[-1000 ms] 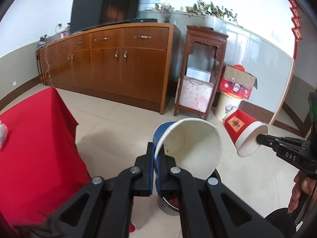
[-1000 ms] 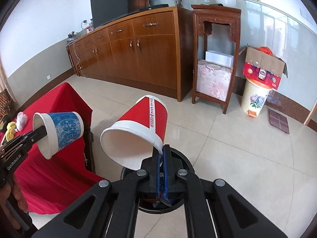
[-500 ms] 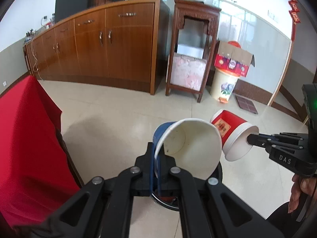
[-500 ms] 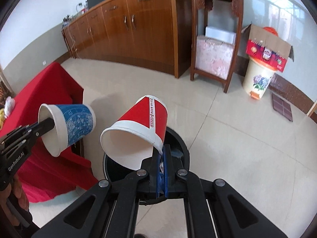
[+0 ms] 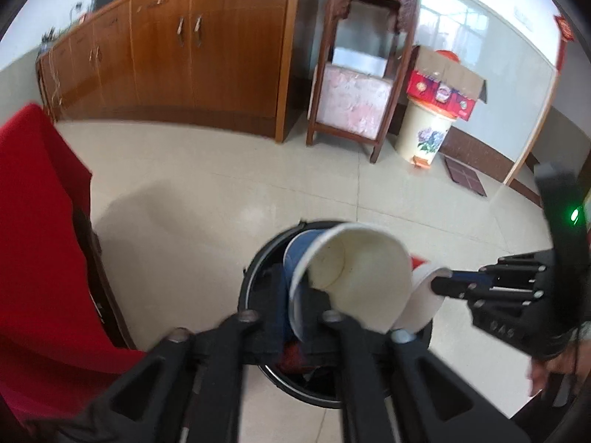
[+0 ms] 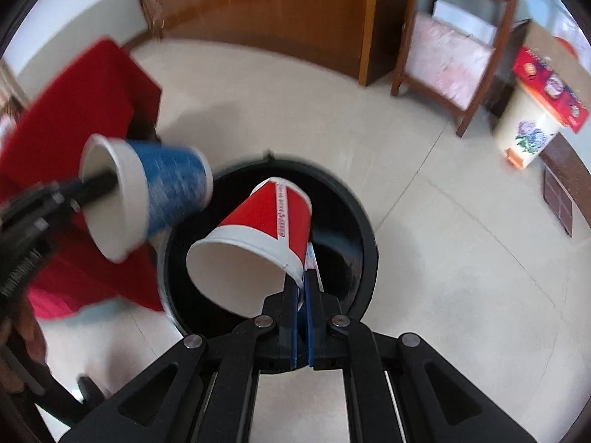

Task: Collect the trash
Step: 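Open both tools to drop the paper cups into the bucket, then move both tools back toward the plastic bag and carton on the table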

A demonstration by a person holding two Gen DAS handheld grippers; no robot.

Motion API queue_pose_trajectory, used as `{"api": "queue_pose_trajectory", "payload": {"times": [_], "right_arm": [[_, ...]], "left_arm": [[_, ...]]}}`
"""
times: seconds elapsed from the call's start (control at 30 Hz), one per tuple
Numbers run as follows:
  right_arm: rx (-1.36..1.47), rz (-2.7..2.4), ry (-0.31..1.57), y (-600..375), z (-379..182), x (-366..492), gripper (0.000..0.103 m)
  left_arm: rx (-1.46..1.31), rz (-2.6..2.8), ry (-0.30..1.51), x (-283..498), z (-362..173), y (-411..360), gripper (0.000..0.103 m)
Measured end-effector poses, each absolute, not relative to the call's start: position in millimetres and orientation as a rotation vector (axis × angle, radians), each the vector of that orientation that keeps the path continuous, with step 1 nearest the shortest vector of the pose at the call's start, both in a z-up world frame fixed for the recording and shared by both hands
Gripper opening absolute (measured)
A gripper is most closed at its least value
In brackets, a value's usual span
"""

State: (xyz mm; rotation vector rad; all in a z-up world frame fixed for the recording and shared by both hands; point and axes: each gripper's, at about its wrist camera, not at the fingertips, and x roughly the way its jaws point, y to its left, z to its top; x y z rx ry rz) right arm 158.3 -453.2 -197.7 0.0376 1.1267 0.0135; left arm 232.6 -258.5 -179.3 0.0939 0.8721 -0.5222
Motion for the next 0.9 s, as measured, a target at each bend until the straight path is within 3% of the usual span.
{"api": "queue_pose_trajectory", "payload": {"times": [0.07,0.43,0.9], "right_arm": [[0.02,-0.049,1.17,-460.3,-213.5,161.7,0.101],[0.055,-0.196,1.05,-466.9,-174.0,153.0,0.103],[0.089,-0.196,0.933,-433.2,-130.5,133.9,0.103]], "left_arm": [[0.104,-0.481,0.866,229.8,-181.8,-252.5,0.078],[0.121,-0.374,0.791,218.3,-154.3,-222.0,0.099],[0.096,-0.341,0.701,204.0,-113.5,-189.1,0.103]]}}
